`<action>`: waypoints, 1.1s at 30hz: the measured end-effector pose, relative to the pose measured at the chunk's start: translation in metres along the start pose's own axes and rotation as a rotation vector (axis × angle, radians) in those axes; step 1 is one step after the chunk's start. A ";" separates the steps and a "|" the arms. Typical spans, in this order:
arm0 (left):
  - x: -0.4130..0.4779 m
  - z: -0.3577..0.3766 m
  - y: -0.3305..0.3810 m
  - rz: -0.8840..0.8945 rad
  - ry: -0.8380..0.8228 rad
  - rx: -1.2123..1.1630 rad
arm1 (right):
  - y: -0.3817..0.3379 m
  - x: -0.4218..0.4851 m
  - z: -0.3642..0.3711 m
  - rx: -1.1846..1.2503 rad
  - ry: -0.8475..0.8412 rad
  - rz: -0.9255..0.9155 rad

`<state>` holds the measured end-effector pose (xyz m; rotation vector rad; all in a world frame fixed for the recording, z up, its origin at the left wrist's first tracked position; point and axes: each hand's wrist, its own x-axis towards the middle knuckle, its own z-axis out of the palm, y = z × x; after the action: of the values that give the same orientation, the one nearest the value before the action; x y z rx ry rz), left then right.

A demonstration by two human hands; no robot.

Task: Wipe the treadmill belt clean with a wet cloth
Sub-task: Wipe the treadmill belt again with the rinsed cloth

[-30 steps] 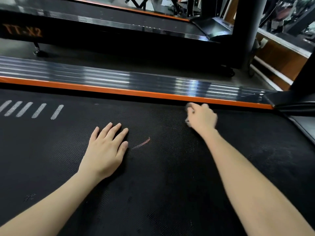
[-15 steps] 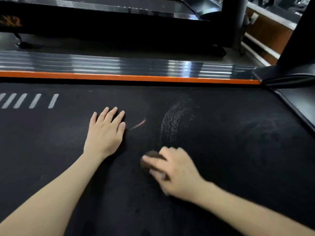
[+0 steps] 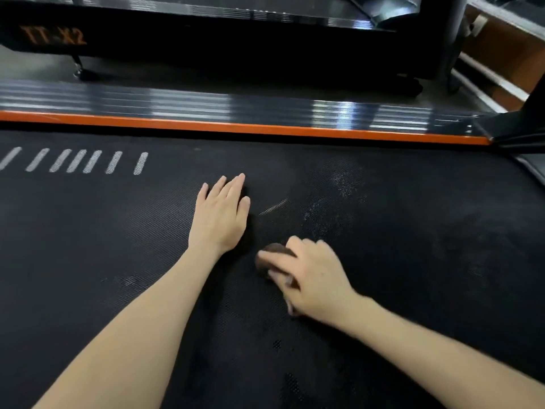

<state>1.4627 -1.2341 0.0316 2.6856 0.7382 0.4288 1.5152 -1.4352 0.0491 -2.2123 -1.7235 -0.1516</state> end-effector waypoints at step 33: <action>0.004 -0.002 -0.005 -0.037 0.066 -0.216 | 0.067 0.086 0.009 -0.259 0.119 0.611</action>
<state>1.4628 -1.2278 0.0327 2.4630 0.7156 0.5572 1.6010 -1.3676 0.0518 -2.7414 -0.9467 -0.3612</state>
